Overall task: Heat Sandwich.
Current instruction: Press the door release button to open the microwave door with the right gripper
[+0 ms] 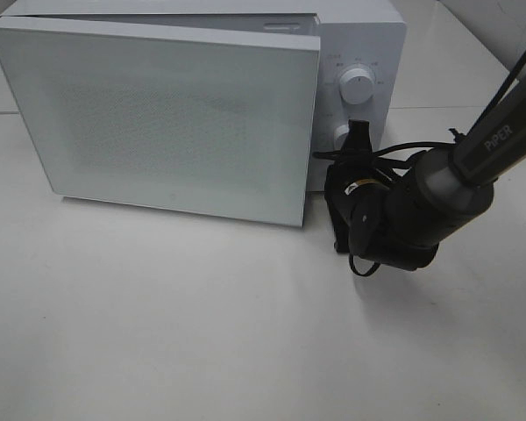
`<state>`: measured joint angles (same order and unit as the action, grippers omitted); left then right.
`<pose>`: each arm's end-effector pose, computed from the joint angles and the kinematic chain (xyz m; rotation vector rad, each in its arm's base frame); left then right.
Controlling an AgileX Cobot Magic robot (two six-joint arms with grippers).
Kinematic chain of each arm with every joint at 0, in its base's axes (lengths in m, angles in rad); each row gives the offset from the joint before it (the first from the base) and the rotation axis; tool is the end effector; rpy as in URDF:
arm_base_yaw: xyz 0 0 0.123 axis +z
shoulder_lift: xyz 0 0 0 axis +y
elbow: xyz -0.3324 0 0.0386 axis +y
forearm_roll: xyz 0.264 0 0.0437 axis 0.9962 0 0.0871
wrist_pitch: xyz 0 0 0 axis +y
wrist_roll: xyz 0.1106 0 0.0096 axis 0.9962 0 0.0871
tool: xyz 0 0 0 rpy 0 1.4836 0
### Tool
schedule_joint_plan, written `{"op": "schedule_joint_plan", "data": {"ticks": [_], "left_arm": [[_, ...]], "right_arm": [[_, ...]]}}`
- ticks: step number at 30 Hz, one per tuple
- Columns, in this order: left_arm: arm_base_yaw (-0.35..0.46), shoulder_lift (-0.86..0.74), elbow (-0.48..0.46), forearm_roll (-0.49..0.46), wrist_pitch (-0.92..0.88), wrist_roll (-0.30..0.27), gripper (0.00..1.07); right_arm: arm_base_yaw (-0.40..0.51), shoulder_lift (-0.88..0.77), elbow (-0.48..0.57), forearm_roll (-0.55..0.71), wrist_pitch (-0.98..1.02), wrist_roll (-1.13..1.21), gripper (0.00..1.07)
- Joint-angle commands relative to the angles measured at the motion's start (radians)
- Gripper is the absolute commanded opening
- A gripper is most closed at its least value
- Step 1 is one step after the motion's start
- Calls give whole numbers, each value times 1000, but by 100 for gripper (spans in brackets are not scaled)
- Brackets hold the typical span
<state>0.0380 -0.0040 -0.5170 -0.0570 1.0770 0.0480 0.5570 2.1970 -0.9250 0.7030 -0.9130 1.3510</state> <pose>-0.0262 -0.0066 0.2795 0.0141 2.0383 -0.0142 0.3977 0.1808 0.0926 1.5058 1.4182 1.0398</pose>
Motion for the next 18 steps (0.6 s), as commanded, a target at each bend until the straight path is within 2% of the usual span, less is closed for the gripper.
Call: {"op": "schedule_joint_plan", "data": {"ticks": [1,18], "left_arm": [[2,-8,1,-8,-10,-1,100],[2,-8,1,-8,-10,-1,100]], "right_arm": [[-32,-1,-70,-18,-142,-28,0],[-32,-25,-70,-21,-80,-58,0]]}}
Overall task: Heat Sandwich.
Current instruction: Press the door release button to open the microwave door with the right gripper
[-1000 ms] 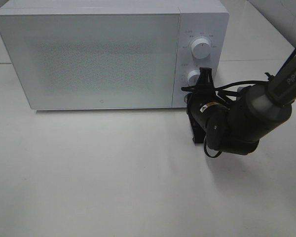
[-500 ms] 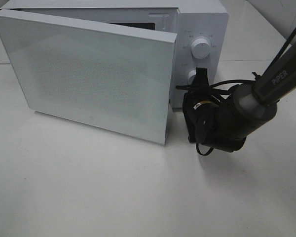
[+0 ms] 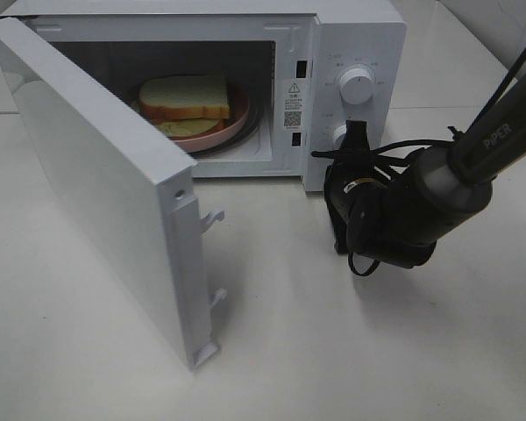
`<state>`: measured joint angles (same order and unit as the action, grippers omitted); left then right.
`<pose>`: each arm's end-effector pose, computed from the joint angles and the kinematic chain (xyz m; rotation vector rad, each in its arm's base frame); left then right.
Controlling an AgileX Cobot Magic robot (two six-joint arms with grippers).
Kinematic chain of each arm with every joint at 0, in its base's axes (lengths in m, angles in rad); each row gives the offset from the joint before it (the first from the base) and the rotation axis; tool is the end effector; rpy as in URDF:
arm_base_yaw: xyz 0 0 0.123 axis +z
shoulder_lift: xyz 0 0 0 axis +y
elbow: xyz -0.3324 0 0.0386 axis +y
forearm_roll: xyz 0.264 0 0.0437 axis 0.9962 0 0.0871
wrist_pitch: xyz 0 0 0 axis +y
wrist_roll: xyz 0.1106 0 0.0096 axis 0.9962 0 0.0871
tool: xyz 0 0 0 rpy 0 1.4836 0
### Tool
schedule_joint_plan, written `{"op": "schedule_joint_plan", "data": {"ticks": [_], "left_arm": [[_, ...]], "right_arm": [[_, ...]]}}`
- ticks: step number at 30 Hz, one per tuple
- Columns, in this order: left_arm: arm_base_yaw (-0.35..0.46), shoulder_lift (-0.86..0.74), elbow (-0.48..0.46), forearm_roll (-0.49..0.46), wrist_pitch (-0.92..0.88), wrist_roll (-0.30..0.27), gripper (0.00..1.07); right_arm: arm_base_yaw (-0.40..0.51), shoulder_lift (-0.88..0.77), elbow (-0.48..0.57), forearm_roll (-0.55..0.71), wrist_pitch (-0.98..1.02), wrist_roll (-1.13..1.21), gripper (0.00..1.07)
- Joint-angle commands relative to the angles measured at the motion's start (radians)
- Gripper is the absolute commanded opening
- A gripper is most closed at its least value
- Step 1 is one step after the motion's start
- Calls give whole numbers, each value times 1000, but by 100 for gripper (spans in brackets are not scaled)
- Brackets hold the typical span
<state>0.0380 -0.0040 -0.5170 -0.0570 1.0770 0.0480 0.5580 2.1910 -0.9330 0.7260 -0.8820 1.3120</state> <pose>-0.0262 -0.0066 0.2795 0.0141 2.0383 -0.0142 0.3982 0.1815 0.0932 1.5087 1.4411 1.0105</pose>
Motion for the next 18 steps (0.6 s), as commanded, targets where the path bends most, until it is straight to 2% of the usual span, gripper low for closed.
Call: {"op": "schedule_joint_plan", "data": {"ticks": [1,8,18], "left_arm": [[2,-8,1,-8,-10,-1,100],[2,-8,1,-8,-10,-1,100],[2,-8,1,-8,-10,-1,100]], "right_arm": [[-33,-23,-60,-44,-101,-19,0],[-33,-46,-60,-43,12,-40,0],[-30,-48,-60,-43,43,-54,0]]}}
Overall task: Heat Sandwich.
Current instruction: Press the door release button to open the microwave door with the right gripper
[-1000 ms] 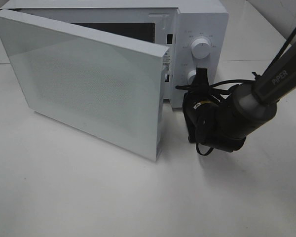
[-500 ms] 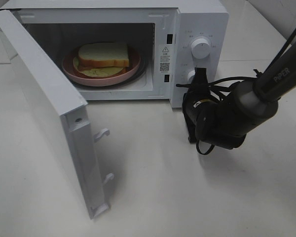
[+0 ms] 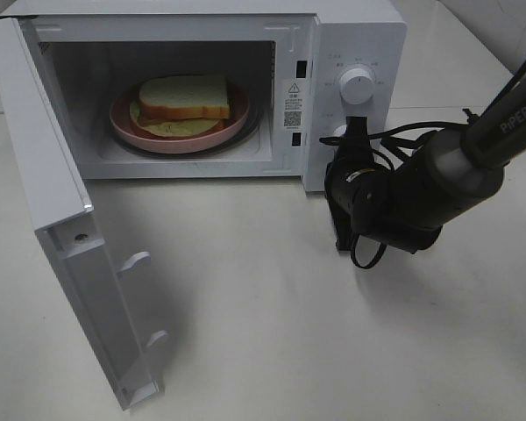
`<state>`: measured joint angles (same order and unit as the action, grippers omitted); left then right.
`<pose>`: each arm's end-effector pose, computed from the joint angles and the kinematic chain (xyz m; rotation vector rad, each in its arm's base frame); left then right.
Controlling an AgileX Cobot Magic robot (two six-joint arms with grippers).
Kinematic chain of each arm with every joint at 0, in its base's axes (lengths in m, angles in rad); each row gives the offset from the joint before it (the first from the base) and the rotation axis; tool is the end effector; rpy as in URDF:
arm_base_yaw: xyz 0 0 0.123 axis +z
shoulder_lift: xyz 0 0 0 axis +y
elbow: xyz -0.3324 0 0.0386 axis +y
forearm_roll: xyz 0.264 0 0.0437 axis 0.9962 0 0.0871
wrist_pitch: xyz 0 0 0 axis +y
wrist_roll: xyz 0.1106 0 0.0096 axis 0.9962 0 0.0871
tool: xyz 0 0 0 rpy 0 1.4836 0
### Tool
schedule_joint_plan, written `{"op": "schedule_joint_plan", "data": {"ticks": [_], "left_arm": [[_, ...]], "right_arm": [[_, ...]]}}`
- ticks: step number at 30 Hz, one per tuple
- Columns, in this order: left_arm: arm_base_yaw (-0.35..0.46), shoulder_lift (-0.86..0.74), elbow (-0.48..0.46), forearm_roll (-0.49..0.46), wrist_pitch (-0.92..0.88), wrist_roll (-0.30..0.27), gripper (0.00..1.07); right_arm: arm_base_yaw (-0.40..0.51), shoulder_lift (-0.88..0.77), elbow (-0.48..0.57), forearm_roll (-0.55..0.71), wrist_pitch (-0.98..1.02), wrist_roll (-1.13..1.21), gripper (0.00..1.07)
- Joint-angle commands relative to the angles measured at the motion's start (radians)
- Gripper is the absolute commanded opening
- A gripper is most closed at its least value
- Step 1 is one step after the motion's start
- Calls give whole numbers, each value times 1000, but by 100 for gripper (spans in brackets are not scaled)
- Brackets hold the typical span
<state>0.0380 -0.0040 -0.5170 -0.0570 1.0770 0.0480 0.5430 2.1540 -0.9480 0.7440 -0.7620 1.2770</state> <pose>-0.0262 -0.0066 0.2795 0.0141 2.0383 -0.0142 0.4002 0.1809 0.1005 1.5641 1.5015 0.9878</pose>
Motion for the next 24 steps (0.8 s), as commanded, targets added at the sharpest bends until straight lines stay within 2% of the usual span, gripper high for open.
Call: {"op": "schedule_joint_plan", "data": {"ticks": [1,11,24], "left_arm": [[2,-8,1,-8,-10,-1,100],[2,-8,1,-8,-10,-1,100],[2,-8,1,-8,-10,-1,100]], "right_arm": [[-15,-11,-45,-61,-77,-19,0],[-15,-34,-30,-61,-35,-30,0],[20,-148,158,-72,92,-73,0]]}}
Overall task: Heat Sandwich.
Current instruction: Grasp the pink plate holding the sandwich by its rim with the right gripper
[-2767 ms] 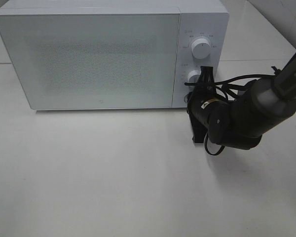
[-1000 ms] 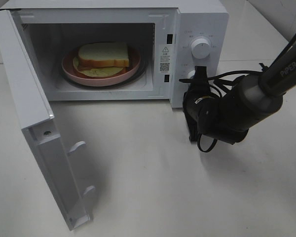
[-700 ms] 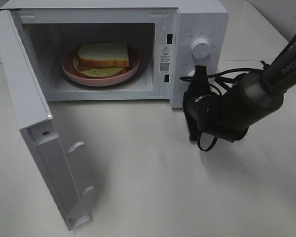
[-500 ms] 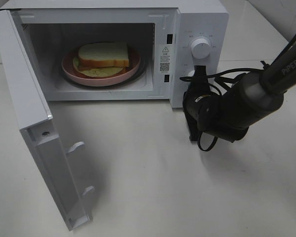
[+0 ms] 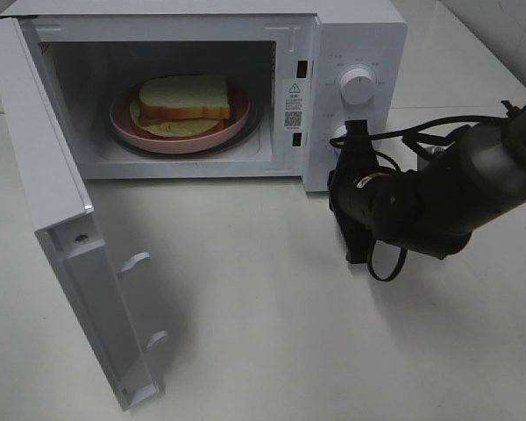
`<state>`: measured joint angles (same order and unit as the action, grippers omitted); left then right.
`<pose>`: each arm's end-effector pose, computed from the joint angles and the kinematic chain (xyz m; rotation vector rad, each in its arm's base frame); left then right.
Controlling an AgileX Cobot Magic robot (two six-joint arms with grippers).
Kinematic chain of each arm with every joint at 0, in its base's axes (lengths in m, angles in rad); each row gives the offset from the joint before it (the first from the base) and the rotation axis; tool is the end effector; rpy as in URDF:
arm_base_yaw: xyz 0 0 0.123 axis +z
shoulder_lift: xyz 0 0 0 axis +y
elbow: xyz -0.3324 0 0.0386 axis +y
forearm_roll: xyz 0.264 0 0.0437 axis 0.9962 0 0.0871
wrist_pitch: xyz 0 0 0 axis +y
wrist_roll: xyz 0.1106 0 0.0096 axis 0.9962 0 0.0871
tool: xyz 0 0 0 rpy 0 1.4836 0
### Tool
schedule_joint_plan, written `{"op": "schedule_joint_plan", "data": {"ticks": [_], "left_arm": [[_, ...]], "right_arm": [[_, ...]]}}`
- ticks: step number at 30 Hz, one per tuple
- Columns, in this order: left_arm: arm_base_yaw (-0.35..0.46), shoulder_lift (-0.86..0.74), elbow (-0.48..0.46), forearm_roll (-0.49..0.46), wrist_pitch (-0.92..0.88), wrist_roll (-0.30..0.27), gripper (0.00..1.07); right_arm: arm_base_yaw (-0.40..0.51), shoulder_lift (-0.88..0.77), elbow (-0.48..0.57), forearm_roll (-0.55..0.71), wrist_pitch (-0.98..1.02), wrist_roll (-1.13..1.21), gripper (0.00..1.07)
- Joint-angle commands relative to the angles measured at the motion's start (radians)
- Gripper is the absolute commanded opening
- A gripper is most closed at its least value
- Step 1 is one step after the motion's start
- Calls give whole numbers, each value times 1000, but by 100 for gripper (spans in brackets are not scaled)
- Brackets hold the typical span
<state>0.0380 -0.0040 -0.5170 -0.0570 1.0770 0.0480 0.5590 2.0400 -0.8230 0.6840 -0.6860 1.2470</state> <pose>-0.0262 -0.0066 0.2795 0.0141 2.0383 -0.0142 0.3653 0.1762 0.1150 1.5119 1.6563 0.9606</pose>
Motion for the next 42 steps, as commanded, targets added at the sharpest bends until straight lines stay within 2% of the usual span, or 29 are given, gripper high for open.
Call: {"op": "schedule_joint_plan", "data": {"ticks": [1,5,11,19,23,24,26,29,33,40,42], "left_arm": [[2,-8,1,-8,-10,-1,100],[2,-8,1,-8,-10,-1,100],[2,-8,1,-8,-10,-1,100],[2,-8,1,-8,-10,-1,100],[2,-8,1,-8,-10,-1,100],[2,-8,1,-8,-10,-1,100],[2,-8,1,-8,-10,-1,100],[2,-8,1,-8,-10,-1,100],[2,-8,1,-8,-10,-1,100],[2,-8,1,-8,-10,-1,100],[2,-8,1,-8,-10,-1,100]], "right_arm": [[4,-46,45,-12,21,-50,0],[4,-108,96,-13,38,-105,0],[4,-244,140,-107,192,-240,0],[1,-353,137,-261,425,-401,1],[1,-385,101,-359,657,-546,1],[1,-385,101,-359,657,-546,1],[1,-392,66,-370,788,-661,2],[1,-393,39,-369,865,-756,2],[1,-394,-26,-366,1075,-1051,4],[1,-394,-67,-368,1231,-1362,5],[1,-397,-79,-390,1273,-1530,6]]}}
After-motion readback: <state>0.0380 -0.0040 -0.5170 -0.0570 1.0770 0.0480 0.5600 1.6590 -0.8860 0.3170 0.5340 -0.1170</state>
